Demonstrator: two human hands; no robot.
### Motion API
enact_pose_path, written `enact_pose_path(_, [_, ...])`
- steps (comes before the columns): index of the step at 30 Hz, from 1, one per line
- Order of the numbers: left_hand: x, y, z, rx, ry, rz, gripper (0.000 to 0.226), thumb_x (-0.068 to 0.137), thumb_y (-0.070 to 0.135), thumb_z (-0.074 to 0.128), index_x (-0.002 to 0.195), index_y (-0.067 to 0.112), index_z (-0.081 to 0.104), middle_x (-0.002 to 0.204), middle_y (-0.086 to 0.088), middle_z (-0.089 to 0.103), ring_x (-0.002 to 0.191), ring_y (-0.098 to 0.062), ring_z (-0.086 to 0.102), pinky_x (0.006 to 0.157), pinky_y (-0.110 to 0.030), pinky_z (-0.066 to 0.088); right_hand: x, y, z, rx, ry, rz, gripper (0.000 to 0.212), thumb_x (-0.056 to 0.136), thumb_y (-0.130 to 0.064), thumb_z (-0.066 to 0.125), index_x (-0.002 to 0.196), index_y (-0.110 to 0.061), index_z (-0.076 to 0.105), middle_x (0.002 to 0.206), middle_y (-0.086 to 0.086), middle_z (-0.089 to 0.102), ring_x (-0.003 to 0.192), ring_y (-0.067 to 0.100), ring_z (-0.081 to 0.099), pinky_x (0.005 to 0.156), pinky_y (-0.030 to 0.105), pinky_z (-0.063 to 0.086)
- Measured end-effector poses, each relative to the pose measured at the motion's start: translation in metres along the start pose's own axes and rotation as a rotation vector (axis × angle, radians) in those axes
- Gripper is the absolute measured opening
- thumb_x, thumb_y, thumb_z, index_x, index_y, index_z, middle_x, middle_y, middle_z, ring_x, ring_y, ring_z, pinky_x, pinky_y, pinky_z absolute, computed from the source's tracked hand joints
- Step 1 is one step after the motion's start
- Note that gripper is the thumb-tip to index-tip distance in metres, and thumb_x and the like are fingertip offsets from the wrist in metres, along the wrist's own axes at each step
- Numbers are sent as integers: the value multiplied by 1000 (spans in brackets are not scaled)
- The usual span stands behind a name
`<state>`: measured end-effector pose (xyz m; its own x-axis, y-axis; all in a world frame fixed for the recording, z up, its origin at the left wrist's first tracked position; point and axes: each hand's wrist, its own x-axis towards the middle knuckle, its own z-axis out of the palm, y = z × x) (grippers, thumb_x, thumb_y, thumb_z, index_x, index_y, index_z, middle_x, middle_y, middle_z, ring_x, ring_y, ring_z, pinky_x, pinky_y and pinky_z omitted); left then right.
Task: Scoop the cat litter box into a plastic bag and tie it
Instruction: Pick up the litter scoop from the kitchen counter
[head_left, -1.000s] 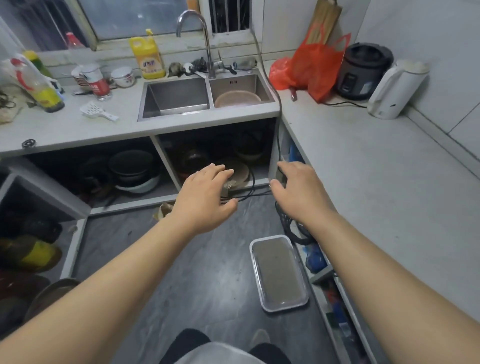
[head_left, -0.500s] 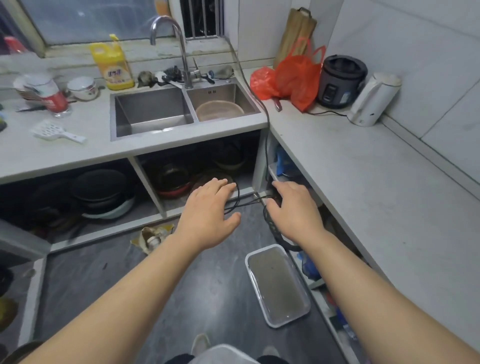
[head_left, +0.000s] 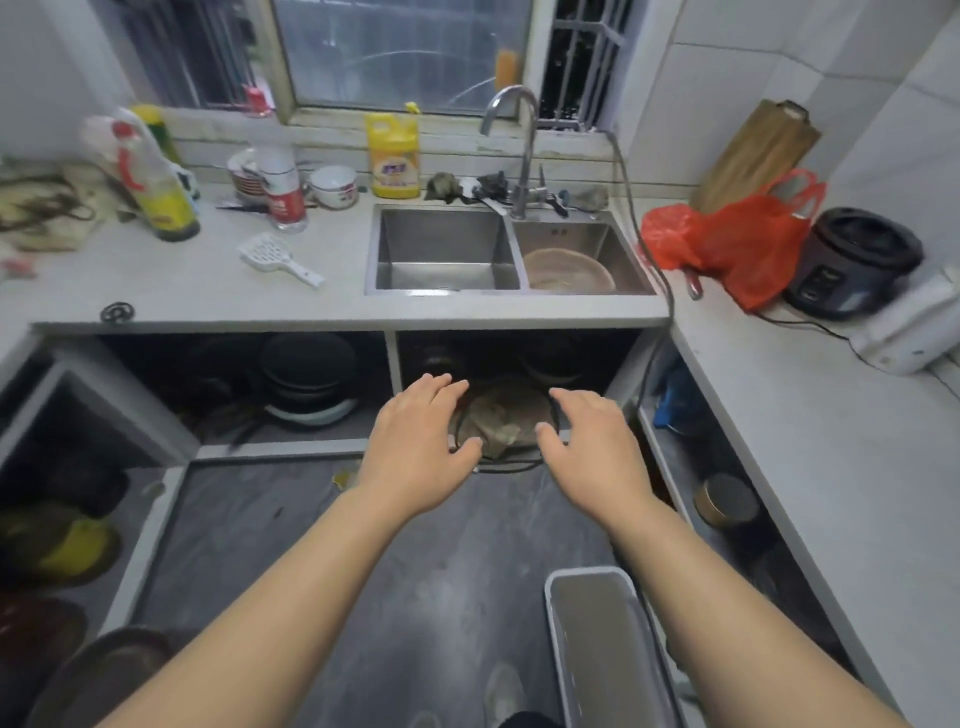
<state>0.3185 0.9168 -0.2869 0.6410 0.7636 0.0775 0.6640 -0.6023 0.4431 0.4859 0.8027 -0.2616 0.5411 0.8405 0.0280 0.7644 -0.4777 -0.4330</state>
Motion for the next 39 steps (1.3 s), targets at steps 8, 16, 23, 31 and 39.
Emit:
enact_pose_path(8, [38,-21,-12,52,66,-194,73,90,49,58,155,28,35,162,6,33,153,-14,20,125,-39,21,78,-11,19,94,-87,-160,52,99,-37,54,148,-21,47,148,-3,49,140,16,37,114,35,35])
enact_pose_path(16, [60,-58,-38,102,142,-360,71,91,48,57,155,29,35,162,6,33,153,-15,22,124,-39,21,139,-49,35,114,-168,-315,52,99,-38,54,148,-23,46,149,-5,49,140,15,38,113,35,36])
enact_pose_path(23, [81,-128,-56,66,154,-445,70,93,47,55,156,29,32,164,8,28,154,-13,16,125,-39,16,187,-115,76,64,-211,-379,51,98,-36,54,146,-21,49,144,-3,53,134,17,44,110,35,39])
enact_pose_path(31, [120,-234,-95,15,140,-429,70,93,47,56,156,27,33,164,6,29,154,-15,18,125,-39,18,242,-213,128,8,-230,-359,49,99,-36,52,144,-18,50,141,1,55,131,20,45,107,34,40])
enact_pose_path(39, [151,-294,-115,-38,141,-424,69,94,47,55,155,25,33,163,5,31,152,-14,21,125,-39,18,284,-254,168,-65,-284,-287,50,98,-34,51,144,-14,51,140,6,56,130,26,46,106,38,40])
